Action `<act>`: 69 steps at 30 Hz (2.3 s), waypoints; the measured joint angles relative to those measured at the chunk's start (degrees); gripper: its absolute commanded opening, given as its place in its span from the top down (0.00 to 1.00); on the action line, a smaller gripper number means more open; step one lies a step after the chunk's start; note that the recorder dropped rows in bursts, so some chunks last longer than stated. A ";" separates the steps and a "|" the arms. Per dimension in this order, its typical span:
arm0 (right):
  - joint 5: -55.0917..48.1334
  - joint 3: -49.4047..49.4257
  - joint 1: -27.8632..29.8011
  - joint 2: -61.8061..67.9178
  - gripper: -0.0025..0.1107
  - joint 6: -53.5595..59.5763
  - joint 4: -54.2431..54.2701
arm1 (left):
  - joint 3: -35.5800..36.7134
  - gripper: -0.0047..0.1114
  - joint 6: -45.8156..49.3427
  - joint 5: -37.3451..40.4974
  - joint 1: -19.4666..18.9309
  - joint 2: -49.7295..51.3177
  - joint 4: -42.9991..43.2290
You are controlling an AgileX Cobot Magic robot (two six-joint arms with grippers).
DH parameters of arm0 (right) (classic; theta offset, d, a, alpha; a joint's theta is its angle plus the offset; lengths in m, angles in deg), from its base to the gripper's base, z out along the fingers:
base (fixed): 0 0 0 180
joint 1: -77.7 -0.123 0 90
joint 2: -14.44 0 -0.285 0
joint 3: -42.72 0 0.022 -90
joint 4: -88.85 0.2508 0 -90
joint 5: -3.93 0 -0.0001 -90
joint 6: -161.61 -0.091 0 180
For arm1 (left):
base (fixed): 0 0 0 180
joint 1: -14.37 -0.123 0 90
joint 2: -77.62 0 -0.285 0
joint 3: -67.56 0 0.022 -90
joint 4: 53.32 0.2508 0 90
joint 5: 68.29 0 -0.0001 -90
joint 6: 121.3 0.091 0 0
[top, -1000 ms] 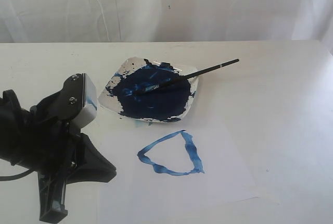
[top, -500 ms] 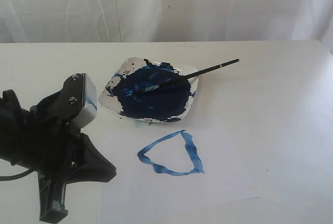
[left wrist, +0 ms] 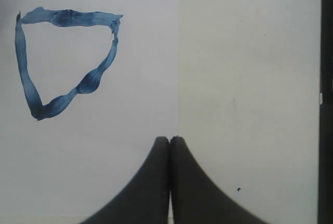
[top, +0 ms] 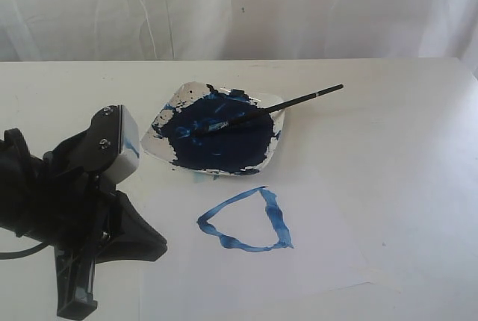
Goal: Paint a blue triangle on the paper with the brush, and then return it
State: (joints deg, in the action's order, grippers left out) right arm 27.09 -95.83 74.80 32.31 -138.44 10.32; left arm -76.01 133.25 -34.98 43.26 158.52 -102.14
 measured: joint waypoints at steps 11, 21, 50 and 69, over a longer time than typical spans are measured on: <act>-0.33 14.64 0.00 -9.51 0.98 -0.35 35.17 | 0.00 0.96 0.00 0.00 0.00 0.00 0.00; -1.19 26.02 0.00 -9.78 0.98 -0.40 49.42 | 0.00 0.96 0.00 0.00 0.00 0.00 0.00; -19.64 34.19 0.00 -9.78 0.98 37.59 72.84 | 0.00 0.96 0.00 0.00 0.00 0.00 0.00; -43.22 35.48 0.00 -9.78 0.98 120.71 78.53 | 0.00 0.96 0.11 0.00 0.00 0.00 0.00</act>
State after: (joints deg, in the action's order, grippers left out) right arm -16.13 -60.34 74.80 22.52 -17.72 88.85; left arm -76.01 133.36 -34.98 43.26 158.52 -102.14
